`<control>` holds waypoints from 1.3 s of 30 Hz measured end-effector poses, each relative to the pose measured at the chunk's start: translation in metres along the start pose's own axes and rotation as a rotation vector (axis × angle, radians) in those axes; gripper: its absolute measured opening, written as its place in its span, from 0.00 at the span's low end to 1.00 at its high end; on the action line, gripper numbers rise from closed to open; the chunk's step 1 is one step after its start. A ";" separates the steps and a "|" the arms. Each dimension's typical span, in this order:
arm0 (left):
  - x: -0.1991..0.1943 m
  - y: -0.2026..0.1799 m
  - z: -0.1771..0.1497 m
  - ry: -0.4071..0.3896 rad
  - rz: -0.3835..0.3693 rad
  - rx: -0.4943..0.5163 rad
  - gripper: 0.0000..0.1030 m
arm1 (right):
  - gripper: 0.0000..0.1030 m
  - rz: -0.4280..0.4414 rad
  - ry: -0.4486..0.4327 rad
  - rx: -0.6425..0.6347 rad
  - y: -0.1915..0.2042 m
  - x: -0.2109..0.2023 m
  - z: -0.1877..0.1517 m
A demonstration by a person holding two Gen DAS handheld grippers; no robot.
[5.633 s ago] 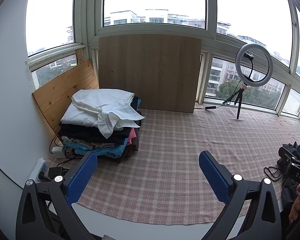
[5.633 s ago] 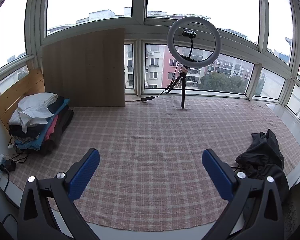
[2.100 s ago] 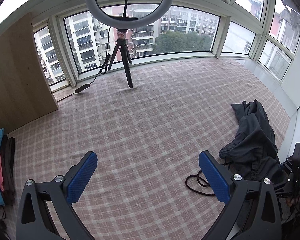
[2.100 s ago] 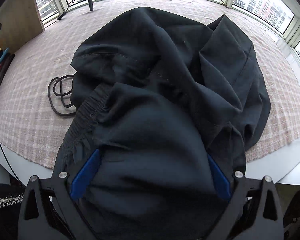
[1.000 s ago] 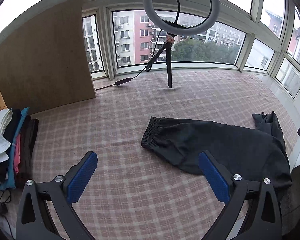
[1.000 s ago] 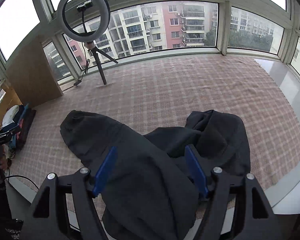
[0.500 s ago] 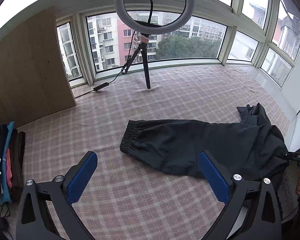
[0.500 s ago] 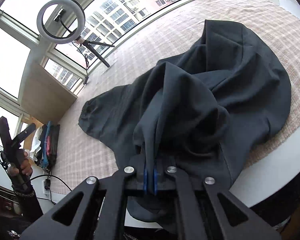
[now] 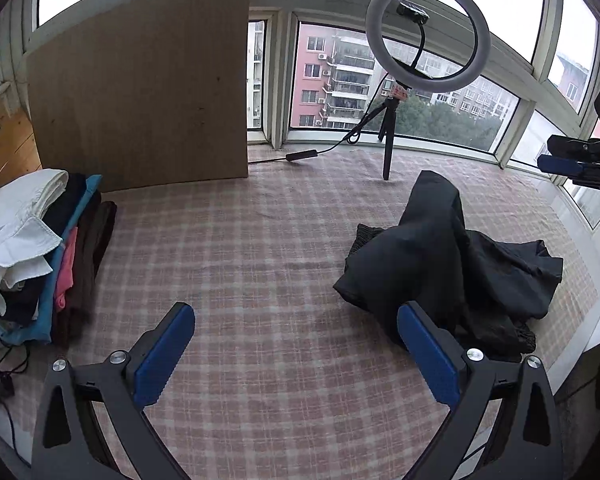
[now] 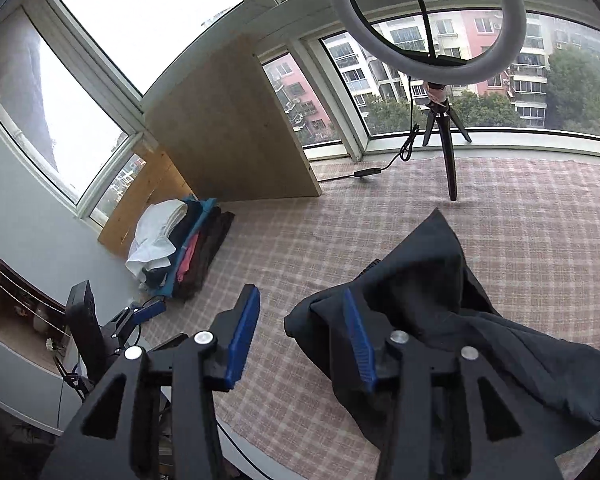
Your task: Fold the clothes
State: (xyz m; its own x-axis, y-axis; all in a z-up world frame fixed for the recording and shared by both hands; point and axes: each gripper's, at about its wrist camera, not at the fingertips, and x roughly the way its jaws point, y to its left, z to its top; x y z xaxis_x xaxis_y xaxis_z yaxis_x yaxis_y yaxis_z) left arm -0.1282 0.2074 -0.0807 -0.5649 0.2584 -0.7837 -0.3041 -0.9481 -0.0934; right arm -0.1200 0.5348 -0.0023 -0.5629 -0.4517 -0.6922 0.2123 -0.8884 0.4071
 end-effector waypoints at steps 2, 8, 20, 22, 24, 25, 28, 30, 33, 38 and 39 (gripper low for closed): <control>0.015 -0.011 -0.006 0.042 -0.025 0.022 0.99 | 0.68 -0.092 -0.049 0.012 -0.022 -0.018 -0.020; 0.074 -0.086 -0.023 0.212 -0.161 0.137 0.99 | 0.68 -0.394 0.061 0.292 -0.148 -0.032 -0.125; 0.093 -0.183 -0.015 0.242 -0.209 0.284 0.99 | 0.07 -0.195 -0.014 0.445 -0.230 0.002 -0.109; 0.096 -0.185 -0.013 0.239 -0.193 0.266 0.99 | 0.07 -0.283 -0.087 0.377 -0.239 -0.012 -0.068; 0.100 -0.190 -0.013 0.249 -0.191 0.254 0.99 | 0.07 -0.389 -0.158 0.319 -0.252 -0.026 -0.026; 0.103 -0.194 -0.013 0.256 -0.192 0.251 0.99 | 0.07 -0.447 -0.185 0.298 -0.262 -0.030 -0.007; 0.109 -0.213 -0.018 0.272 -0.213 0.275 0.99 | 0.19 -0.622 -0.074 0.305 -0.295 -0.020 0.028; 0.112 -0.225 -0.022 0.280 -0.224 0.300 0.99 | 0.23 -0.599 -0.018 0.297 -0.300 -0.019 0.023; 0.118 -0.233 -0.026 0.292 -0.216 0.314 0.99 | 0.54 -0.433 0.010 0.226 -0.280 -0.020 -0.015; 0.128 -0.230 -0.030 0.329 -0.200 0.282 0.99 | 0.61 -0.255 0.117 0.199 -0.255 -0.006 -0.106; 0.130 -0.229 -0.032 0.338 -0.199 0.277 0.99 | 0.61 -0.264 0.135 0.188 -0.254 0.000 -0.118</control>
State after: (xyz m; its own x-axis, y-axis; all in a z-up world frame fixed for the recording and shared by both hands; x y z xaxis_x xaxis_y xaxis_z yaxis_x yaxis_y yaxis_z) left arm -0.1078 0.4522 -0.1807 -0.2077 0.3111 -0.9274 -0.5997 -0.7895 -0.1305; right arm -0.0796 0.7509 -0.1762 -0.4658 -0.2261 -0.8555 -0.0845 -0.9510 0.2973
